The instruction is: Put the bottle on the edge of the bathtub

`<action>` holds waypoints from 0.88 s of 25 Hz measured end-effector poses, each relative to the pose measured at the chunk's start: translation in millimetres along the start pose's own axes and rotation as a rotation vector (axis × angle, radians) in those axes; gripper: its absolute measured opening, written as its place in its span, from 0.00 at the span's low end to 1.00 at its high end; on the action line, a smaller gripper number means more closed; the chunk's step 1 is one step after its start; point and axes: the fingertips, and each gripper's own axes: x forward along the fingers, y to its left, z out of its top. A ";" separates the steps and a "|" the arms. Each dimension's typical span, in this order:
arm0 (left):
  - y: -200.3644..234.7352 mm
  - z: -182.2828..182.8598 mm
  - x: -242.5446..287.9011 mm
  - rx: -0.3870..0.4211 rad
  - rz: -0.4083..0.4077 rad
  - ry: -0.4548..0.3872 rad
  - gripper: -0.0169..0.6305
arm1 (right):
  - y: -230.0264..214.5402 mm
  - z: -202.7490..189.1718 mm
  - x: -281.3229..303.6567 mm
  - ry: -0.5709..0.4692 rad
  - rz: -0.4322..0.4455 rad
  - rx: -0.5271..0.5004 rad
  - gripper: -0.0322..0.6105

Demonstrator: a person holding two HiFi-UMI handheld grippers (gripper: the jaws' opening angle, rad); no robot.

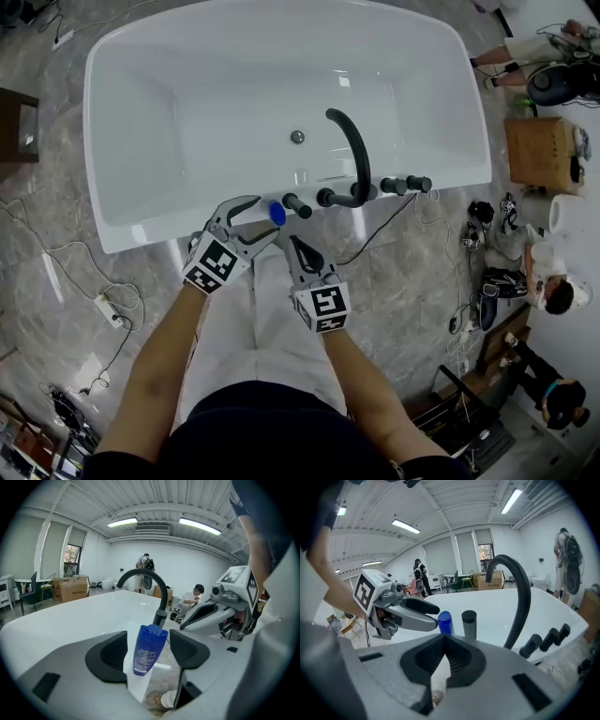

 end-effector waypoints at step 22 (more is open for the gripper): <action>44.9 257.2 -232.5 0.069 0.689 -0.572 0.03 | 19.3 331.3 -95.3 -0.646 0.036 -0.199 0.05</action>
